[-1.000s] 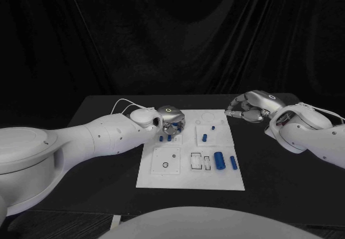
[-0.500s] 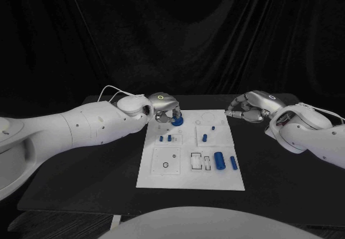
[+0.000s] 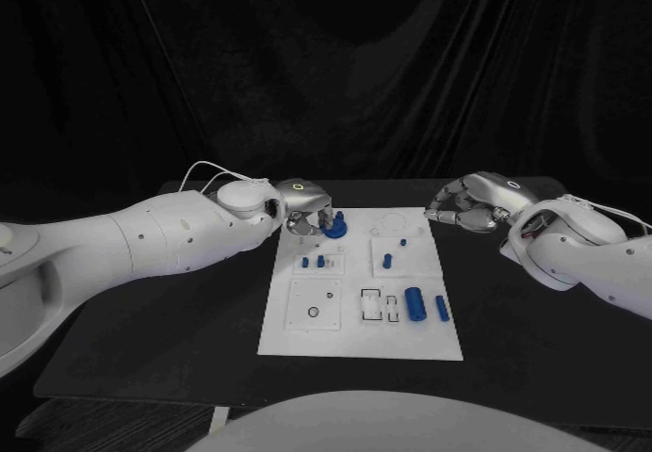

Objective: Assemble the parts on the task board

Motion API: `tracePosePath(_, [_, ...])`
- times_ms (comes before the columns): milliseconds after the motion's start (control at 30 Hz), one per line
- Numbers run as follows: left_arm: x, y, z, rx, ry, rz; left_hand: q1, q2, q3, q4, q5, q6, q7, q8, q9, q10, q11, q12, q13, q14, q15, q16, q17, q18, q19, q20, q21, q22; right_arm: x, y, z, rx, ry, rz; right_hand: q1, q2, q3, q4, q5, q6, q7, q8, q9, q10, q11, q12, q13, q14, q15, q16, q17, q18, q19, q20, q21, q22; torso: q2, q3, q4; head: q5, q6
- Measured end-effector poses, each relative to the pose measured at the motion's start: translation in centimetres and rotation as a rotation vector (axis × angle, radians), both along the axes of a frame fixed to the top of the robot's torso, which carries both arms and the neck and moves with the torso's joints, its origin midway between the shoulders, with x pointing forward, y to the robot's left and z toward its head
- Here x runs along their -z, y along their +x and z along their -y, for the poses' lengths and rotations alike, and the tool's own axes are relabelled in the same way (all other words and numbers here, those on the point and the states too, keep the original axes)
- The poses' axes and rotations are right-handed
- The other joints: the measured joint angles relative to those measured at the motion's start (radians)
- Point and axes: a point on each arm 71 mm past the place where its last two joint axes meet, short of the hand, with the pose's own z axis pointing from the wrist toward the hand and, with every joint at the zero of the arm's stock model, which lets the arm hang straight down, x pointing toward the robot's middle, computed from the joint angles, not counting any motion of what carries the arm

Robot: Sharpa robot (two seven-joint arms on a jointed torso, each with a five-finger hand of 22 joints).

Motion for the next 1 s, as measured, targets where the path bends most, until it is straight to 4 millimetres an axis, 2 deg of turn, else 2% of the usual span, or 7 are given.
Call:
tracePosePath(233, [0.6,-0.2,-0.2,-0.004,0.009,-0.019,0.0,0.0,0.0,0.0,-0.002,-0.009,-0.002,0.0,-0.006,-0.009,-0.001,-0.005,-0.002,-0.011,-0.001,-0.008,-0.01,0.0,-0.008,0.001,-0.011,0.001,0.0,0.0,0.0,0.0,0.001,-0.003,0.0,0.0,0.0,0.0,0.0,0.0,0.0,0.0,-0.001,0.0,0.0,0.0,0.0,0.0,0.0,0.0,0.0,0.0,0.0,0.0,0.0,0.0,0.004,-0.0016,0.0,0.004,0.0])
tracePosePath(600, [1.8,-0.5,-0.3,-0.013,0.013,-0.036,0.0,0.0,0.0,0.0,-0.002,-0.016,-0.001,0.0,-0.01,-0.009,0.0,-0.005,-0.003,-0.018,-0.001,-0.014,-0.018,0.0,-0.008,0.001,-0.015,0.001,0.1,0.0,0.0,0.001,0.002,-0.006,0.0,0.0,0.0,0.0,0.0,0.0,0.0,0.0,-0.001,0.0,0.0,0.0,0.0,0.0,0.0,0.0,0.0,0.0,0.0,0.0,0.0,0.0,0.002,-0.0017,0.0,0.001,0.0])
tracePosePath(1000, [2.2,-0.5,-0.5,-0.019,0.014,-0.037,0.0,0.0,0.0,0.0,-0.002,-0.019,0.002,0.0,-0.012,-0.013,0.003,-0.009,-0.003,-0.018,-0.001,-0.014,-0.021,0.0,-0.015,0.001,-0.019,0.001,0.1,-0.1,0.1,0.003,0.002,-0.006,0.0,0.0,0.0,0.0,0.0,0.0,0.0,0.0,0.0,0.0,0.0,0.0,0.0,0.0,0.0,0.0,-0.001,0.0,0.0,0.0,0.0,0.0,0.002,-0.0015,-0.0004,0.001,0.0])
